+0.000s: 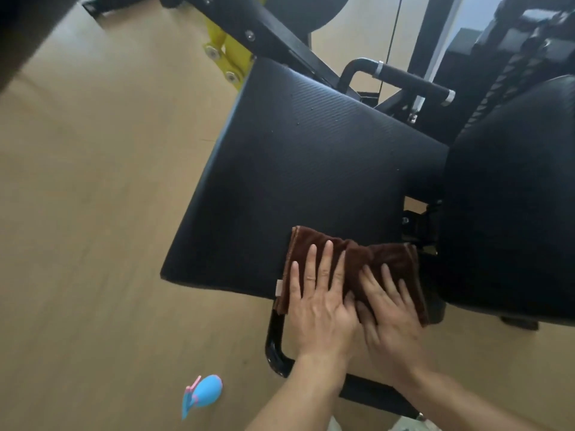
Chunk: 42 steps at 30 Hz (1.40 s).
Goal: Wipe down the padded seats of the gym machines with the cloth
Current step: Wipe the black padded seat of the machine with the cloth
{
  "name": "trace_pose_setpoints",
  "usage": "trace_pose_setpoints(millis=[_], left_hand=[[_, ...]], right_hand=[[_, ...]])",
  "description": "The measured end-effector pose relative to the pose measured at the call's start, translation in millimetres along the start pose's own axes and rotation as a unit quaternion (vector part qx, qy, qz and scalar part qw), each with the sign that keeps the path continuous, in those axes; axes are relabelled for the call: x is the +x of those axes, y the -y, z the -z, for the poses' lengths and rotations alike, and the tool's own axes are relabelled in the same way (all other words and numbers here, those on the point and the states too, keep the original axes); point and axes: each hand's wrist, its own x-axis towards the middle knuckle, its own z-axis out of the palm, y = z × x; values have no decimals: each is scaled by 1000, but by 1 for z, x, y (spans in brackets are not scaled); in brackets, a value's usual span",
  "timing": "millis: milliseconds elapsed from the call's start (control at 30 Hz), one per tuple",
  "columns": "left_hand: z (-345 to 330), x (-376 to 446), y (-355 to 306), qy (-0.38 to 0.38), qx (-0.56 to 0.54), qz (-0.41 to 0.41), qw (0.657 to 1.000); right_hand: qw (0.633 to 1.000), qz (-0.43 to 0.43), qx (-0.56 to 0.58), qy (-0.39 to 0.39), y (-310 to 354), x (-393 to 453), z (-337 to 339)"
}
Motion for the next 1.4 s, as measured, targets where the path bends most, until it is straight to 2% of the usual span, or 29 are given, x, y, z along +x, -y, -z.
trace_pose_setpoints(millis=[267,367,433,533,633,867,1000,1200,1400], left_hand=[[65,-5,130,-20,69,83,994],[85,10,161,12,33,139,990],[95,33,170,30,-15,175,984],[109,79,175,41,-101,208,972],[116,122,177,32,-150,204,967],[114,194,181,7,-210,204,956],[118,236,168,-10,-184,223,957],[122,303,120,-25,-57,285,957],[127,339,101,23,27,239,970]], right_hand=[[974,182,-23,130,100,73,-25],[966,210,-30,146,136,103,-27],[971,194,-25,139,153,124,-30],[977,161,-13,137,167,158,-31],[979,152,-5,139,169,198,-26],[975,189,16,112,154,269,-12],[973,209,9,99,141,318,0],[970,215,10,111,113,379,27],[971,215,-1,102,83,405,47]])
